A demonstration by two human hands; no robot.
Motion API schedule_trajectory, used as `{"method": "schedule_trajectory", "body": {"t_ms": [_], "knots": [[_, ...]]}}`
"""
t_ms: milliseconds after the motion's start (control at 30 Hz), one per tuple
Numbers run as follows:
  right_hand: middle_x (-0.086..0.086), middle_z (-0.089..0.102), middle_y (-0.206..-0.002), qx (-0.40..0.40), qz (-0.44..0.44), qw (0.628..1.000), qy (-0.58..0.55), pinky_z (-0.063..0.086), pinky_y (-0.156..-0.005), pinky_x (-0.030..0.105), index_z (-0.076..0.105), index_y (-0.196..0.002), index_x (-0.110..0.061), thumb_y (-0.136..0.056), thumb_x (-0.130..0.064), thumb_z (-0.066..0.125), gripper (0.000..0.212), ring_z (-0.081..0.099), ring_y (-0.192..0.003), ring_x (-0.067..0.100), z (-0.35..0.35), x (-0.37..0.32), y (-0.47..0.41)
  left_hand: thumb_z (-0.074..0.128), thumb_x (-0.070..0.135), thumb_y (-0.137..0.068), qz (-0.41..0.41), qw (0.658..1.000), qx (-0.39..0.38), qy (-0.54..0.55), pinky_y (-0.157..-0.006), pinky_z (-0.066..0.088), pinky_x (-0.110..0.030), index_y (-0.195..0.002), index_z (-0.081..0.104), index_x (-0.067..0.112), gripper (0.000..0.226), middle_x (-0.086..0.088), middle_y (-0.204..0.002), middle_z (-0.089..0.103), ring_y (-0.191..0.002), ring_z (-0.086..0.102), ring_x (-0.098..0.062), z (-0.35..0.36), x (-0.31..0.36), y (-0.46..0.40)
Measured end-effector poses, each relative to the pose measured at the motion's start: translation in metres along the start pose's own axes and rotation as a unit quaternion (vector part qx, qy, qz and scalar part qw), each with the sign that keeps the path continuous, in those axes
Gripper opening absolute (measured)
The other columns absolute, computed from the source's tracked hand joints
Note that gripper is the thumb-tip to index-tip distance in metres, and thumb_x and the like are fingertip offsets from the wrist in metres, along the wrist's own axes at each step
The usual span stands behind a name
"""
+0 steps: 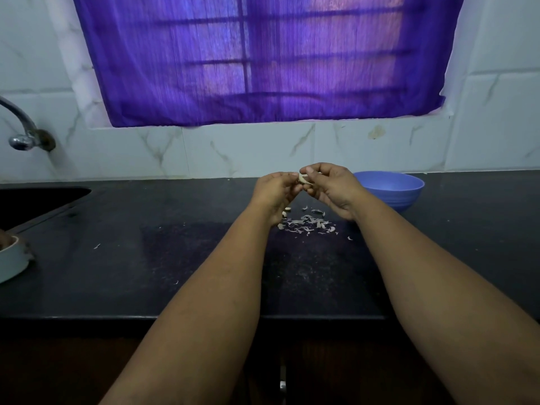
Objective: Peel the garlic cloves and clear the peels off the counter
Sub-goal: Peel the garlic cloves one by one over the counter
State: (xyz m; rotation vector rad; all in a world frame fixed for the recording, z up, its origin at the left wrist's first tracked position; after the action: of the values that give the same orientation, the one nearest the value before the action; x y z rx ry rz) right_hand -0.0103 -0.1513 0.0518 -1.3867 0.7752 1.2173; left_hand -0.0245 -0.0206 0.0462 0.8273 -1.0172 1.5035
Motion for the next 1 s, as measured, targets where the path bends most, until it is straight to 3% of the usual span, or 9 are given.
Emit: {"method": "schedule_trajectory", "body": {"t_ms": [133,267,467,600,800,1000], "knots": [[0.009,0.065,-0.083,0.006,-0.033,0.997,0.065,0.054,-0.071,0.02,0.067,-0.091,-0.009,-0.084,-0.004,0.069,0.009,0.062,-0.076,0.014,-0.0009,0.0015,-0.0004,0.057,-0.003,-0.09,0.001,1.0,0.011,0.021,-0.05,0.049,-0.012,-0.085,0.06,-0.004,0.006,-0.01,-0.069,0.063,-0.049,0.061,-0.006,0.0015,-0.0004,-0.0004],[0.007,0.068,-0.079,-0.007,-0.021,1.0,-0.021,0.055,-0.073,0.018,0.065,-0.092,-0.006,-0.085,0.0,0.066,0.009,0.066,-0.072,0.01,-0.0013,-0.001,0.0011,0.054,-0.003,-0.09,-0.042,0.994,-0.016,0.097,-0.047,0.049,-0.01,-0.078,0.06,-0.002,0.014,-0.004,-0.054,0.063,-0.044,0.06,-0.005,0.0018,0.0029,0.0014],[0.003,0.07,-0.078,-0.039,-0.005,0.993,-0.113,0.054,-0.071,0.014,0.063,-0.092,-0.004,-0.09,0.001,0.058,0.008,0.065,-0.071,0.007,0.0014,-0.0029,0.0008,0.055,-0.001,-0.091,-0.063,0.987,-0.046,0.139,-0.049,0.05,-0.008,-0.082,0.063,-0.003,0.012,-0.005,-0.059,0.066,-0.048,0.062,-0.006,0.0012,0.0061,0.0022],[0.004,0.07,-0.082,-0.034,-0.005,0.994,-0.1,0.054,-0.077,0.015,0.065,-0.091,-0.005,-0.089,-0.004,0.061,0.004,0.066,-0.075,0.009,0.0018,-0.0014,0.0004,0.053,-0.001,-0.093,-0.054,0.989,-0.041,0.13,-0.053,0.051,-0.009,-0.083,0.063,-0.004,0.014,-0.004,-0.061,0.067,-0.049,0.062,-0.005,0.0037,0.0027,0.0024],[0.005,0.069,-0.08,0.01,-0.046,0.998,-0.05,0.055,-0.078,0.019,0.065,-0.082,-0.005,-0.082,0.0,0.069,0.006,0.067,-0.077,0.011,0.005,-0.0028,0.0038,0.049,-0.001,-0.095,-0.028,0.994,-0.021,0.101,-0.058,0.052,-0.011,-0.093,0.063,-0.007,0.015,-0.011,-0.091,0.066,-0.071,0.061,-0.008,0.007,-0.0019,-0.0023],[0.009,0.067,-0.088,-0.016,-0.019,0.995,-0.096,0.055,-0.078,0.017,0.065,-0.09,0.0,-0.087,0.005,0.06,0.007,0.066,-0.084,0.013,0.004,-0.0016,0.0013,0.051,-0.001,-0.095,-0.037,0.993,-0.018,0.106,-0.056,0.052,-0.01,-0.083,0.063,-0.002,0.018,-0.004,-0.066,0.067,-0.054,0.063,-0.005,0.0036,0.0,-0.0009]]}}
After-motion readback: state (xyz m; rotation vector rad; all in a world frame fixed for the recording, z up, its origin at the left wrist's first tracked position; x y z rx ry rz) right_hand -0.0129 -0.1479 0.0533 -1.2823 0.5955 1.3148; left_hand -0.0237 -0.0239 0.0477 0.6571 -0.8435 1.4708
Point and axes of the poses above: each hand's wrist, its own y-axis away from the middle knuckle, its own z-axis out of the palm, x = y × z, the point moved 2 cm from there along -y, towards the middle knuckle
